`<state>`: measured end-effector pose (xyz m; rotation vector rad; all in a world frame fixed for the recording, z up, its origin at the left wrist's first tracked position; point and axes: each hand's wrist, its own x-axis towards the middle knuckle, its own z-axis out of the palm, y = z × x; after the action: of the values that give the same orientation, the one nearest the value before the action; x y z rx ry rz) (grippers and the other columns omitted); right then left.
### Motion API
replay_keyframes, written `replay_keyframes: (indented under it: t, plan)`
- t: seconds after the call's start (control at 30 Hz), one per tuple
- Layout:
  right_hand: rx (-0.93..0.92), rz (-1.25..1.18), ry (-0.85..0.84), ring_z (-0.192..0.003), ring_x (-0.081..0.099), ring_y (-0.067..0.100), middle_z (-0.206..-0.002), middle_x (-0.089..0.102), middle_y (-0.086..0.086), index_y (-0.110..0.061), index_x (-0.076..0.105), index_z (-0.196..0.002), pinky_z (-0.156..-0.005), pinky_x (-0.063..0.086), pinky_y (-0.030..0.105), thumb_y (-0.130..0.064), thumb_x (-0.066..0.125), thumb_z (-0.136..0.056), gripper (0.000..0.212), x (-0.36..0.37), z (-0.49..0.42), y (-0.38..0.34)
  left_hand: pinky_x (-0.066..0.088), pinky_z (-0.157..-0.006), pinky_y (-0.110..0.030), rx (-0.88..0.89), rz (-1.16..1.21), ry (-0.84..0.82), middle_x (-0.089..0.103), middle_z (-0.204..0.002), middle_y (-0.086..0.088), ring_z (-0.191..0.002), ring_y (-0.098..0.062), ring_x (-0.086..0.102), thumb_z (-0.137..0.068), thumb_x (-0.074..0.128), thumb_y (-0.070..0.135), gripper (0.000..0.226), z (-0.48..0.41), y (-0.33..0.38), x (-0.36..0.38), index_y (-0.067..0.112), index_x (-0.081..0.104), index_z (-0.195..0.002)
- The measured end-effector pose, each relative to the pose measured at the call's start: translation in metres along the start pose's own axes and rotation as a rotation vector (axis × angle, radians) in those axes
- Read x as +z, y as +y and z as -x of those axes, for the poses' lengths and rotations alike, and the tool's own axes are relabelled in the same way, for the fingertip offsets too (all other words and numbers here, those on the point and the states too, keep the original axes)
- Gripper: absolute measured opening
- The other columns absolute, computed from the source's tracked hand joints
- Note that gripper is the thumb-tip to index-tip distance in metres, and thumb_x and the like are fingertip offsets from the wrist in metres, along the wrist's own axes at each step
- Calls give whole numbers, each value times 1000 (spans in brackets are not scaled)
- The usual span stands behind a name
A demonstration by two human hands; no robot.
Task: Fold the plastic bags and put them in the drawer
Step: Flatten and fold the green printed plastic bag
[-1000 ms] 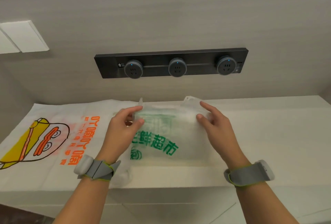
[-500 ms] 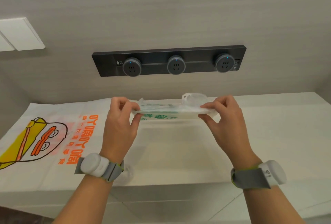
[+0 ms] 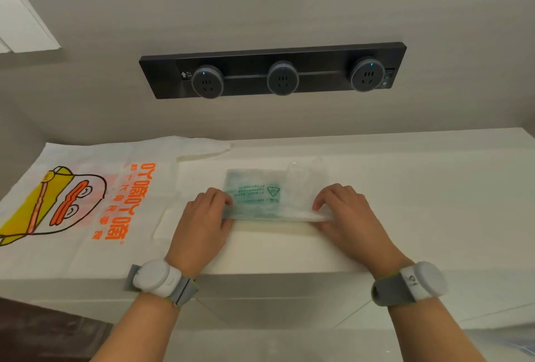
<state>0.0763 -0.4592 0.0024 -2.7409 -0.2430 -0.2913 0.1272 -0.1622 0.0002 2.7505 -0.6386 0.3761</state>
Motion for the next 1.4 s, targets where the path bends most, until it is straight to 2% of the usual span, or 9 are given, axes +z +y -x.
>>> replay_keyframes:
  t: [0.13,0.27,0.47,0.63,0.77,0.9,1.1,1.27,1.4]
  plan:
    - [7,-28,-72,-110,42,10,-118,50,-15,-32,59,-115,-93,33,28,-80,44,-78,62,2,4,4,49,-81,-36,-51,7,-72,56,-117,1,-98,-20,56,-86,67,51,48,4,2,0,17,60,-118]
    - [-15,-60,-26,-111,42,8,-116,52,-17,-34,65,-112,-95,31,28,-78,29,-88,62,-3,4,4,49,-91,-39,-115,-4,-67,51,-131,-4,-111,-23,53,-84,47,73,70,9,12,-2,16,60,-124]
    - [-77,-140,147,-103,48,11,-113,55,-11,-28,69,-108,-89,38,32,-53,47,-97,35,-14,-11,4,46,-103,-44,-70,0,142,49,-142,-14,-129,-31,47,-91,66,43,45,11,51,-3,10,62,-122]
    - [-58,-252,231,-109,48,12,-117,51,-6,-25,63,-121,-95,45,35,-37,58,-96,28,-16,-36,2,48,-91,-40,40,-34,322,62,-115,-11,-109,-30,58,-93,65,29,27,15,86,-5,7,68,-110]
    - [12,-294,199,-117,46,19,-126,50,0,-24,54,-136,-101,42,38,-41,54,-97,42,-10,-55,2,46,-74,-37,-30,65,254,58,-86,5,-81,-16,55,-96,61,32,21,27,110,7,15,66,-108]
    - [173,-283,18,-131,42,29,-146,47,5,-26,36,-150,-105,34,44,-47,37,-103,52,1,-67,9,43,-76,-32,-184,128,144,55,-95,9,-85,-11,54,-96,52,40,27,37,127,22,22,60,-115]
    - [199,-263,1,-116,49,30,-125,61,4,-23,48,-143,-98,37,44,-36,41,-103,43,7,-59,13,44,-80,-31,-323,162,84,54,-99,8,-90,-13,51,-95,43,49,42,38,138,29,22,54,-125]
    - [282,-431,0,-108,55,26,-115,64,1,-25,48,-142,-98,45,47,-30,50,-98,44,4,-43,15,45,-84,-33,-383,245,84,56,-106,6,-95,-14,52,-95,44,52,47,35,136,26,21,52,-128]
    - [315,-474,19,-99,57,19,-110,59,0,-24,51,-137,-92,48,36,-26,53,-96,41,1,-26,3,49,-89,-40,-418,335,78,54,-111,4,-101,-17,54,-93,48,51,49,35,128,20,19,52,-130]
